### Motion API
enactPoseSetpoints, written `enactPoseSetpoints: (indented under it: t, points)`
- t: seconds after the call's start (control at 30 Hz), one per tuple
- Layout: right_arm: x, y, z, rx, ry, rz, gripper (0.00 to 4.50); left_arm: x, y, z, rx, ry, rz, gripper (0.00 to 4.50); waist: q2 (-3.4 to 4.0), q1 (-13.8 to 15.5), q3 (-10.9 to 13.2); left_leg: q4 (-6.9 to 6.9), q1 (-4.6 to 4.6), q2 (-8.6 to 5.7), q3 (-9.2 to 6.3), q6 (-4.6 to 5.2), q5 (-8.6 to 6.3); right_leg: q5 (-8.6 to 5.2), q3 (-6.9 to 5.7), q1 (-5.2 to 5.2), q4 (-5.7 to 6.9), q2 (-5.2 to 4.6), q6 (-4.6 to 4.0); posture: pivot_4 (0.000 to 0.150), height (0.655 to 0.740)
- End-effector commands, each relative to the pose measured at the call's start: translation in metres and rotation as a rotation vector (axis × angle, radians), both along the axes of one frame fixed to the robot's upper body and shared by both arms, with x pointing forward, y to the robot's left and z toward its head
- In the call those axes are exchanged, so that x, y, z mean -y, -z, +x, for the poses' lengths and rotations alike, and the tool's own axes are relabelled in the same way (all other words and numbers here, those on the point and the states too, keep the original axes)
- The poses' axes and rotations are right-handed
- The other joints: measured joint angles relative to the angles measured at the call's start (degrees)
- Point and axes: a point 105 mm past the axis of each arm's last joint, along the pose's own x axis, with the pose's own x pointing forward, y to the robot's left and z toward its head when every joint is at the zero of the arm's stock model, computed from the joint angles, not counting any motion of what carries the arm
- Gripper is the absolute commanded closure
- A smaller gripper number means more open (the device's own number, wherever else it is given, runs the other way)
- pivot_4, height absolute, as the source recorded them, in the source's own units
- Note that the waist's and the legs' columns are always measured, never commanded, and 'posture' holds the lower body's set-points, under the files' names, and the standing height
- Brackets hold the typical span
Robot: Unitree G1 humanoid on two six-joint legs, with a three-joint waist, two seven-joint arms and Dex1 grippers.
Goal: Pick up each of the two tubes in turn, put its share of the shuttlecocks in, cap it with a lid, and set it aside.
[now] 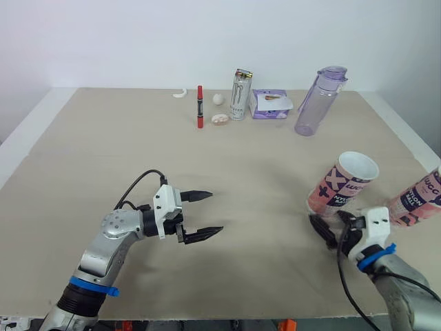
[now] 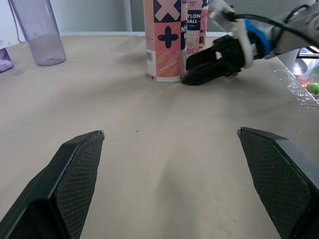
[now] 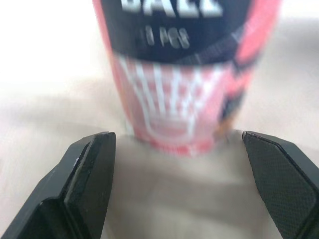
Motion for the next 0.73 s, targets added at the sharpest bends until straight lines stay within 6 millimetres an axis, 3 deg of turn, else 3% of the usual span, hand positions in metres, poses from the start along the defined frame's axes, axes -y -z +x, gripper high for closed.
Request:
enactPoseSetpoints:
  t: [0.03,0.2,0.3,0.47,0.73]
  points:
    - [0.002,-0.009,-0.017,0.001,-0.141,-0.113,0.14,-0.003,-0.008,0.001,0.024,-0.007,-0.007,0.00,0.00,-0.01,0.00,0.00,0.00,-0.01,0.00,0.00,0.00,-0.01,0.00,0.00,0.00,-0.01,0.01,0.150,0.7400]
    - [-0.027,-0.033,-0.022,0.100,-0.436,-0.148,0.14,-0.022,-0.004,0.011,0.020,-0.095,0.033,0.00,0.01,-0.30,0.03,0.00,0.09,0.03,0.03,-0.01,0.00,0.03,0.00,-0.01,0.00,0.02,-0.05,0.150,0.7400]
    - [-0.065,-0.051,-0.008,0.183,-0.613,-0.085,0.14,-0.036,-0.002,0.015,0.012,-0.148,0.061,0.00,-0.11,-0.87,0.17,0.01,0.23,0.07,0.06,0.00,0.00,0.26,0.01,-0.03,0.01,0.05,-0.16,0.150,0.7400]
    - [-0.107,-0.048,0.009,0.212,-0.820,-0.067,0.14,-0.054,0.001,0.012,0.012,-0.210,0.109,0.00,-0.14,-0.30,0.20,0.01,0.28,0.08,-0.01,0.01,0.01,0.27,-0.01,0.03,0.01,0.09,-0.20,0.150,0.7400]
    - [-0.111,-0.041,0.027,0.182,-0.884,-0.063,0.14,-0.082,0.000,0.019,0.044,-0.315,0.188,0.00,-0.18,0.29,0.25,0.01,-0.11,0.02,-0.09,-0.15,-0.08,-0.05,-0.02,-0.11,-0.01,0.06,0.00,0.150,0.7400]
